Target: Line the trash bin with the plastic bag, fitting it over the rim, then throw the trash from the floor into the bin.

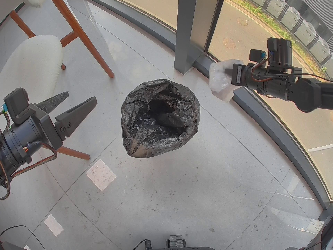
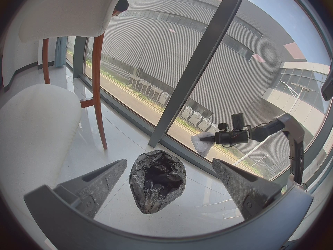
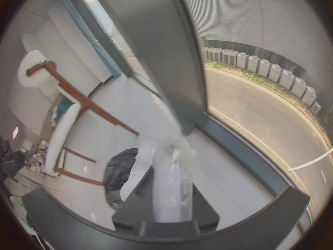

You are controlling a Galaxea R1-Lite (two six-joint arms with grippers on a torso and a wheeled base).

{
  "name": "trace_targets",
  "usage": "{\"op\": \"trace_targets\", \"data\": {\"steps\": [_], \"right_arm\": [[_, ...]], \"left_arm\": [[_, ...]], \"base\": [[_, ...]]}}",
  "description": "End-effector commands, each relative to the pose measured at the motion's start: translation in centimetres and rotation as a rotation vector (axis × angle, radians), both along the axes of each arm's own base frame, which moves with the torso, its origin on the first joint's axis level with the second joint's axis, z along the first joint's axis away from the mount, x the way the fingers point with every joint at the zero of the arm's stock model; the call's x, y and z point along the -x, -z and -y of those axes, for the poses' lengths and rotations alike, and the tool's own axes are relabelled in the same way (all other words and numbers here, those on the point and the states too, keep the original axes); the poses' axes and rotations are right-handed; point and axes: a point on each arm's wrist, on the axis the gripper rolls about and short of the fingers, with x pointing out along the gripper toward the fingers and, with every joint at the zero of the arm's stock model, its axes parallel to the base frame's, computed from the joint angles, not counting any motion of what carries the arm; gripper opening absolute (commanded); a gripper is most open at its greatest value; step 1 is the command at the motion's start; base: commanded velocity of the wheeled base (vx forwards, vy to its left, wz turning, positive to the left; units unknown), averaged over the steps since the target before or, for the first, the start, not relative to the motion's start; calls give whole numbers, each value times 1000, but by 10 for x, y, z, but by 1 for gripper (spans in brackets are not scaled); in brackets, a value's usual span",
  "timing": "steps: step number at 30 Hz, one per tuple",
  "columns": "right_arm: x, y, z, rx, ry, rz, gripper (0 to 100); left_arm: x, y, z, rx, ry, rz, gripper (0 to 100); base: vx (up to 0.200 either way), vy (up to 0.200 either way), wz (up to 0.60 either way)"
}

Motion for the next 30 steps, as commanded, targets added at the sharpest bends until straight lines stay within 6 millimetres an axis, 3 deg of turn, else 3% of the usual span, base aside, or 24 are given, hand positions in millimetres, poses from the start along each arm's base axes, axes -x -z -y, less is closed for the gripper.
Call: {"op": "trace_targets", "data": {"steps": [1,4,8,11,17,18,22,30], "right_arm": [[46,1,-46,-16,-165,19,0],[33,10,-64,-39,-180,62,0],[19,-2,-81,-92,-188,154,0],[15,-15,-83,-116,-188,195,0],[16,-22,-83,-128,-188,211,0],[17,-21,-82,-126,-188,209,100],[26,-27,-85,-138,-207,220,100],[47,-40,-63,-141,-184,227,100]], "left_arm": [[-3,2,-8,-2,-48,-4,100],[-3,1,-9,1,-55,-2,100],[-3,0,-13,1,-72,3,100],[-3,1,-15,1,-85,3,100],[-1,2,-17,1,-94,-1,100],[-1,3,-17,-1,-94,-2,100],[-1,4,-17,0,-95,-5,100],[-2,4,-20,0,-109,-9,100]], "base": [[0,0,0],[0,0,0],[0,0,0],[0,0,0],[0,0,0],[0,0,0],[0,0,0],[0,0,0]]}}
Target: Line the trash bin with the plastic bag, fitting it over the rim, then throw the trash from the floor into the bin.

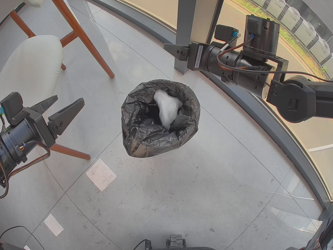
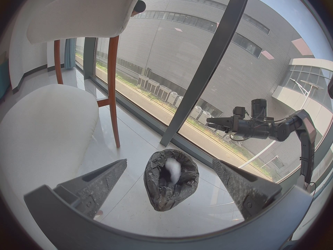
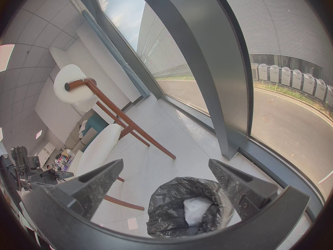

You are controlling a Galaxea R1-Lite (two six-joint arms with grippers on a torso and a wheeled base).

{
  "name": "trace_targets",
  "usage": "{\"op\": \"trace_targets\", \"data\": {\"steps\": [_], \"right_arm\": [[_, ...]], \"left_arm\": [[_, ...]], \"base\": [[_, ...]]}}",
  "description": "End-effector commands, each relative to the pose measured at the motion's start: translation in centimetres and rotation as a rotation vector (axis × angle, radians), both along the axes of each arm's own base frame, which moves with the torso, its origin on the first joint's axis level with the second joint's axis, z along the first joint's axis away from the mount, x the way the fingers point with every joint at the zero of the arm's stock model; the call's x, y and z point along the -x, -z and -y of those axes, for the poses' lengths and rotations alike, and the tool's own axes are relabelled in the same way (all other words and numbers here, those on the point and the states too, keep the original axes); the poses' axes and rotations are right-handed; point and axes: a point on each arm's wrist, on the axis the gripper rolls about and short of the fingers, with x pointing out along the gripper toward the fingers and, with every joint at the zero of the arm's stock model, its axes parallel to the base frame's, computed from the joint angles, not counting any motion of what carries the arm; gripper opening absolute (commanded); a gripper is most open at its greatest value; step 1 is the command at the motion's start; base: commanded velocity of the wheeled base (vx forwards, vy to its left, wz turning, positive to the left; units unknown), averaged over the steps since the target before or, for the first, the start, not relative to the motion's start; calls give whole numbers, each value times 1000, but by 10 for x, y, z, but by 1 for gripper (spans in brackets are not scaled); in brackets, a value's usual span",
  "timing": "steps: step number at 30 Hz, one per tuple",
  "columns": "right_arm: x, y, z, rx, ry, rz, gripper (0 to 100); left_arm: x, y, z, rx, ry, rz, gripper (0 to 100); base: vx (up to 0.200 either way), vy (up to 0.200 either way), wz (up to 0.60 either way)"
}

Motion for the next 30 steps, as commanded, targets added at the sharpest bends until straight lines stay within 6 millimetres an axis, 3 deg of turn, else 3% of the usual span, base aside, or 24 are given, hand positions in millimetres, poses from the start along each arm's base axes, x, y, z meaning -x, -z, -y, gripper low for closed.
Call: {"op": "trace_targets", "data": {"steps": [1,10,15,20,21,23,25,30], "right_arm": [[17,-11,18,-9,22,8,100],[49,-9,79,-13,146,-2,100],[82,-1,140,-4,278,-15,100],[128,21,189,15,404,-31,100],[146,28,202,12,442,-32,100],[157,34,208,10,462,-33,100],[190,63,223,15,508,-51,100],[235,105,234,19,511,-63,100]], "left_arm": [[-1,1,-3,-2,-19,-2,100],[7,7,-14,0,-77,-11,100],[30,30,-30,-10,-151,-44,100],[58,50,-42,-9,-243,-56,100],[66,56,-45,-8,-280,-57,100],[71,61,-46,-7,-298,-61,100],[86,74,-52,-3,-373,-65,100],[108,92,-55,-2,-447,-61,100]], "base": [[0,0,0],[0,0,0],[0,0,0],[0,0,0],[0,0,0],[0,0,0],[0,0,0],[0,0,0]]}}
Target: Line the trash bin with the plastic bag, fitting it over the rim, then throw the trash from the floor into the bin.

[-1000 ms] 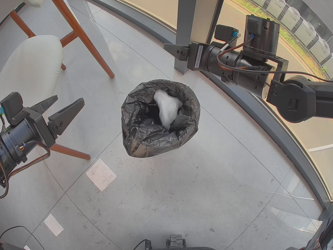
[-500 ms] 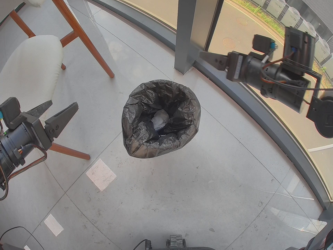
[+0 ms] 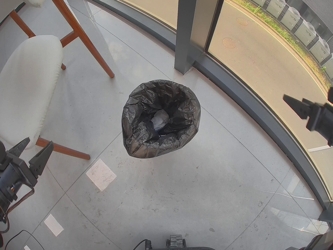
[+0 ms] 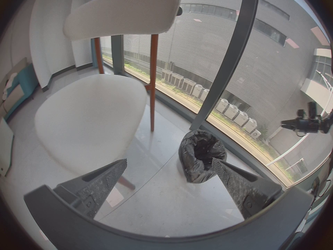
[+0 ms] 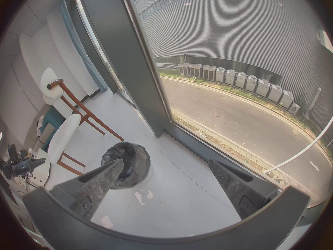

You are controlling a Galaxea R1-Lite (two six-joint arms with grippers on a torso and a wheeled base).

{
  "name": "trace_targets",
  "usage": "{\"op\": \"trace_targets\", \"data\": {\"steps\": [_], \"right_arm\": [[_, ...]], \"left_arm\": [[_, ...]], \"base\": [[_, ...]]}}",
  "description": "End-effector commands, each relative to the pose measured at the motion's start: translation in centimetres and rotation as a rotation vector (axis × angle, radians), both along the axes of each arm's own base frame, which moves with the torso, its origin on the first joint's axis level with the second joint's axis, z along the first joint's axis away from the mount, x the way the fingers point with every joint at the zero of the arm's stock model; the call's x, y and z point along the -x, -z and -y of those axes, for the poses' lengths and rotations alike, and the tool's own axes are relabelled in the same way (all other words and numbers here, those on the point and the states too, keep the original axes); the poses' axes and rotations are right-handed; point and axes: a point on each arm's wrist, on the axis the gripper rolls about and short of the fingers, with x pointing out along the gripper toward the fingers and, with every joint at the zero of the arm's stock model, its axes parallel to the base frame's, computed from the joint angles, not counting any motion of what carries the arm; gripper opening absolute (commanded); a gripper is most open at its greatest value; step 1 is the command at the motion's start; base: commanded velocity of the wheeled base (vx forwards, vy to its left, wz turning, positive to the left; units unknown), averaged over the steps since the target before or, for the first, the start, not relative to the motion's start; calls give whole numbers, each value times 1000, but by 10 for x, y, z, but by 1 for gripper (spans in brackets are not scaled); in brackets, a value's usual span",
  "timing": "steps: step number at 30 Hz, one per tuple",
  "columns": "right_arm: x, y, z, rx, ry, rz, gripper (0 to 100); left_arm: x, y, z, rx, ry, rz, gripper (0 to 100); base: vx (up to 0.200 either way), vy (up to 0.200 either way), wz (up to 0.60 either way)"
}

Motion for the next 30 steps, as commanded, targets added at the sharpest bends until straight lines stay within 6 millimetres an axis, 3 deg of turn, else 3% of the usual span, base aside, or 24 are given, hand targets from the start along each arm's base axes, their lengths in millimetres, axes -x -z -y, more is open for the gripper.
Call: {"op": "trace_targets", "data": {"steps": [1,2,4,7,11,14,16,30], "right_arm": [[85,51,30,-15,75,64,100],[85,51,30,-15,75,64,100],[106,86,33,10,73,42,100],[118,109,35,98,75,40,100],[139,129,39,157,93,9,100],[169,161,42,179,118,-19,100],[167,154,42,171,138,-17,100],[165,157,42,167,132,-6,100]], "left_arm": [[49,31,-10,2,-151,46,100],[49,31,-10,2,-151,46,100],[64,44,-10,0,-177,39,100],[86,60,-10,-16,-181,13,100],[127,105,-9,-117,-117,-14,100],[127,103,-9,-114,-99,-7,100],[126,104,-9,-109,-107,12,100],[126,104,-9,-109,-110,11,100]], "base": [[0,0,0],[0,0,0],[0,0,0],[0,0,0],[0,0,0],[0,0,0],[0,0,0],[0,0,0]]}}
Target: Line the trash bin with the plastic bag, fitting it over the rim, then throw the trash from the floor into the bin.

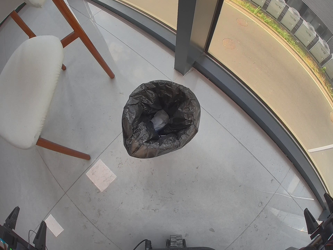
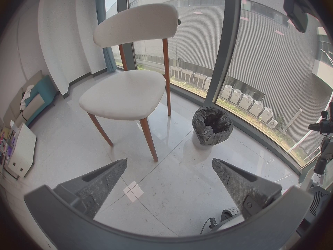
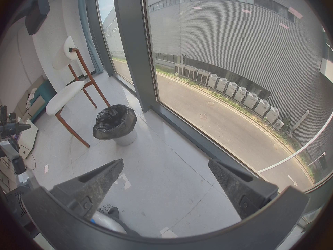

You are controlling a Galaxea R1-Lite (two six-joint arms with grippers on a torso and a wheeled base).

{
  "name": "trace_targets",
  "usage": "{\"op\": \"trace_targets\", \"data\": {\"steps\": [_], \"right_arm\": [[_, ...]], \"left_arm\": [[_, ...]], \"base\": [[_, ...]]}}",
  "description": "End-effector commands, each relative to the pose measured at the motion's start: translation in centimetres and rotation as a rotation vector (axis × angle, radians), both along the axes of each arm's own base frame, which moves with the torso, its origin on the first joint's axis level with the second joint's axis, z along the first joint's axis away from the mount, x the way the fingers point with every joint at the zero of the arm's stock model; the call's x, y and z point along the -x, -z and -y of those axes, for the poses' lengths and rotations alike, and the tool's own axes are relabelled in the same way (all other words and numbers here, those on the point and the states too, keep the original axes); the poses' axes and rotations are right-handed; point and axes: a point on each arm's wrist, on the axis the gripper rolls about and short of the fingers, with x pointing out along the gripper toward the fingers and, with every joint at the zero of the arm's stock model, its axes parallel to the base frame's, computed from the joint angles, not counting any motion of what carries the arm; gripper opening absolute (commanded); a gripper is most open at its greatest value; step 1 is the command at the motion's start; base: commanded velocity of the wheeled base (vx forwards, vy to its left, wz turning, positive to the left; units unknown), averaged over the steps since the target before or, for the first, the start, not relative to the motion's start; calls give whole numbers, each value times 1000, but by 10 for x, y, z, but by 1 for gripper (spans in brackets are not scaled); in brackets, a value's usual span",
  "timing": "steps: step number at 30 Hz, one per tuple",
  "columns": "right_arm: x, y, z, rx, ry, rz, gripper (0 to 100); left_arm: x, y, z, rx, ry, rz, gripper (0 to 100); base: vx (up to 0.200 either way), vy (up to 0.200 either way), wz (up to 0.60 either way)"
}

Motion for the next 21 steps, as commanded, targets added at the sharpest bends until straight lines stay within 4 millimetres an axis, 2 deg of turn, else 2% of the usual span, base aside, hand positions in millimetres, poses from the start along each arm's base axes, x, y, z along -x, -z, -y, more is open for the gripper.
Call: {"op": "trace_targets", "data": {"steps": [1,6,8,21], "right_arm": [[2,5,0,-7,5,20,100],[8,7,-2,-6,125,95,100],[10,8,-1,-3,78,123,100],[10,7,-1,0,96,121,100]], "left_arm": [[2,5,0,0,1,26,100],[2,5,-1,33,-32,30,100],[2,5,-1,35,-38,30,100],[2,5,0,-8,-22,30,100]], "base": [[0,0,0],[0,0,0],[0,0,0],[0,0,0]]}}
